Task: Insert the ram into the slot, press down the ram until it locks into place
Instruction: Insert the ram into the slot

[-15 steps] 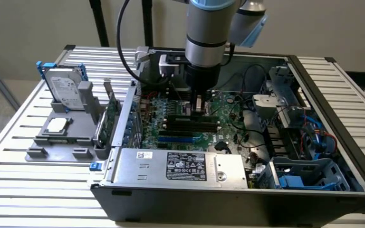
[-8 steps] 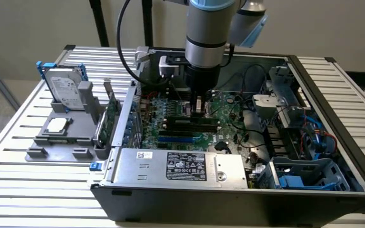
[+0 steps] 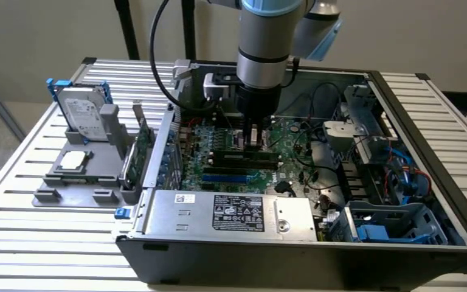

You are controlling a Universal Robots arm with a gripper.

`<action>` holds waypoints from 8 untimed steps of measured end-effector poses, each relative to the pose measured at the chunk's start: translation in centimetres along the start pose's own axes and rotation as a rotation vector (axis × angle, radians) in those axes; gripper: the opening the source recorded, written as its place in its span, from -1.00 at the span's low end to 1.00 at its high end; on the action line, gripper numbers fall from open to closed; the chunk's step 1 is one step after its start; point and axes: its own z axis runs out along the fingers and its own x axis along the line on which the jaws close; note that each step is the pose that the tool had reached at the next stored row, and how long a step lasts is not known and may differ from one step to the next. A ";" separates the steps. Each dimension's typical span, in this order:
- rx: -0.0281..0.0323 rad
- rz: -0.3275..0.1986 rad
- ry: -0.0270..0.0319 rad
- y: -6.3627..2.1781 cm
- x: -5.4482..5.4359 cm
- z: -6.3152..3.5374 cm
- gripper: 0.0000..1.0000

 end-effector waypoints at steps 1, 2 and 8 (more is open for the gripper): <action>-0.0004 0.000 0.0011 0.00 0.0 0.05 -0.73; -0.0008 0.000 0.0023 0.00 -0.1 0.09 -0.73; -0.0037 0.000 0.0092 0.00 -0.2 0.35 -0.73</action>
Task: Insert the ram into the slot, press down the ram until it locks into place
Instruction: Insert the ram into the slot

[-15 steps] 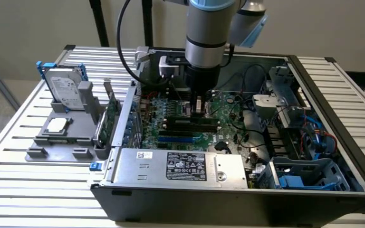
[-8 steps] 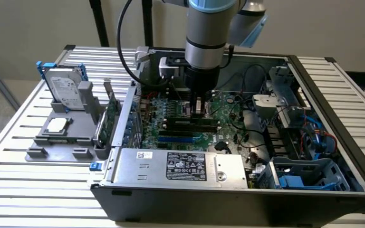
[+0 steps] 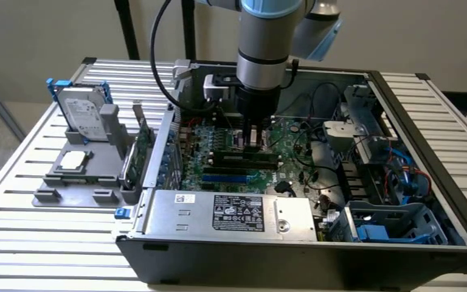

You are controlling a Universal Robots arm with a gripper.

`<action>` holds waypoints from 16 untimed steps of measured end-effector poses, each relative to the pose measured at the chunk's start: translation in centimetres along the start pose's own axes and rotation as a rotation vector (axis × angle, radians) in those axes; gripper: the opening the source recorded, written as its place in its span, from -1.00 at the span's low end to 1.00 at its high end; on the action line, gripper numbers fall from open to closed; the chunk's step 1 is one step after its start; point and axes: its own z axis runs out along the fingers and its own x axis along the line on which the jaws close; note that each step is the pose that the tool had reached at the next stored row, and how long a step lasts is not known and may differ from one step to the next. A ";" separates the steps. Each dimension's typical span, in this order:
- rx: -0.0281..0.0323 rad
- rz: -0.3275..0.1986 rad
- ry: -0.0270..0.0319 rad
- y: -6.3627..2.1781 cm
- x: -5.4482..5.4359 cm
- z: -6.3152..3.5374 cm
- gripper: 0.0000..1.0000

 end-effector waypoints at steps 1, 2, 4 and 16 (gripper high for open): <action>-0.0005 0.000 0.0005 0.00 0.0 0.02 -0.73; -0.0008 0.000 0.0011 0.00 0.0 0.02 -0.73; -0.0009 0.000 0.0026 0.00 0.0 0.05 -0.73; -0.0009 0.000 0.0064 -0.06 0.0 0.29 -0.73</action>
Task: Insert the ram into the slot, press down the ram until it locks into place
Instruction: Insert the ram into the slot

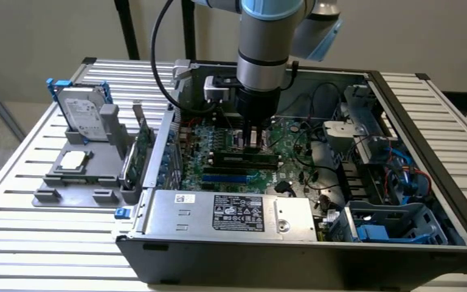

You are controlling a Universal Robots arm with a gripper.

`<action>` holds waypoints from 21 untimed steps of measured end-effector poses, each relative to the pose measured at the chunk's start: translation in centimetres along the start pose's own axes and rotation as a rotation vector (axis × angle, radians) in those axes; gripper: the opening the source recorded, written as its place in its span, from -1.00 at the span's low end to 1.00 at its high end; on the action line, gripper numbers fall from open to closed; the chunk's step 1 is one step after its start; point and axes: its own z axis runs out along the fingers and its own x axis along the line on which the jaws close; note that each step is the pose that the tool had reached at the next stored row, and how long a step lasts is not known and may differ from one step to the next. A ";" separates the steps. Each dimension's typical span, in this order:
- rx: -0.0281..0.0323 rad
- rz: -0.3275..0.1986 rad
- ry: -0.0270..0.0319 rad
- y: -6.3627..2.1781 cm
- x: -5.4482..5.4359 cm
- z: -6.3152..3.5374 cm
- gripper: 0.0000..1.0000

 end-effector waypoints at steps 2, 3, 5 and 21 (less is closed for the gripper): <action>0.0001 0.000 -0.0001 0.00 0.0 0.02 -0.73; 0.0003 0.000 -0.0003 -0.01 -0.1 0.03 -0.73; 0.0003 0.000 -0.0003 -0.03 -0.1 0.03 -0.73; 0.0003 0.000 0.0017 -0.06 -0.1 0.23 -0.70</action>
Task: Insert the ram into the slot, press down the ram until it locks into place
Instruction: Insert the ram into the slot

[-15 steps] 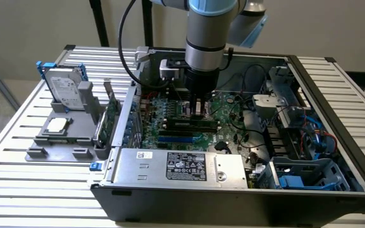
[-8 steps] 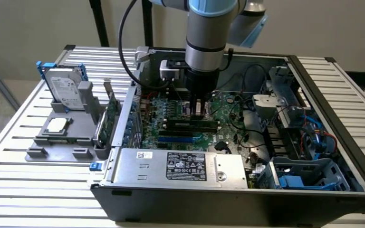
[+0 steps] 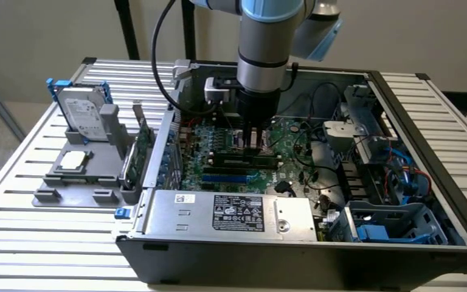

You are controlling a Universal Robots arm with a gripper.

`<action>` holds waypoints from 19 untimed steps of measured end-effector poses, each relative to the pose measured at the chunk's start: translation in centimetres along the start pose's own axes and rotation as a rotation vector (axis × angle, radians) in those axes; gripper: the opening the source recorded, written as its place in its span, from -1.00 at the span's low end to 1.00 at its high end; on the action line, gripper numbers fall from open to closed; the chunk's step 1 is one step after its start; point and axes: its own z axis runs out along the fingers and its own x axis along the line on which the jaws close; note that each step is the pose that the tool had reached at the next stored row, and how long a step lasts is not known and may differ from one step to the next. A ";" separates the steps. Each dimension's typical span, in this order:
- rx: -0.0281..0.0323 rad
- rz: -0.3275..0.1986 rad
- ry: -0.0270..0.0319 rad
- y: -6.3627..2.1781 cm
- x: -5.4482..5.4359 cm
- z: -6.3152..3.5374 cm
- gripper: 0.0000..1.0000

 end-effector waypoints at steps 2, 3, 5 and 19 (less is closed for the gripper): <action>0.0000 0.000 0.0000 0.01 0.0 -0.44 -0.58; -0.0001 0.000 0.0000 0.01 0.0 -0.74 -0.58; -0.0001 0.000 -0.0002 0.01 0.1 -1.33 -0.58; -0.0003 0.000 -0.0007 0.02 0.1 -1.75 -0.79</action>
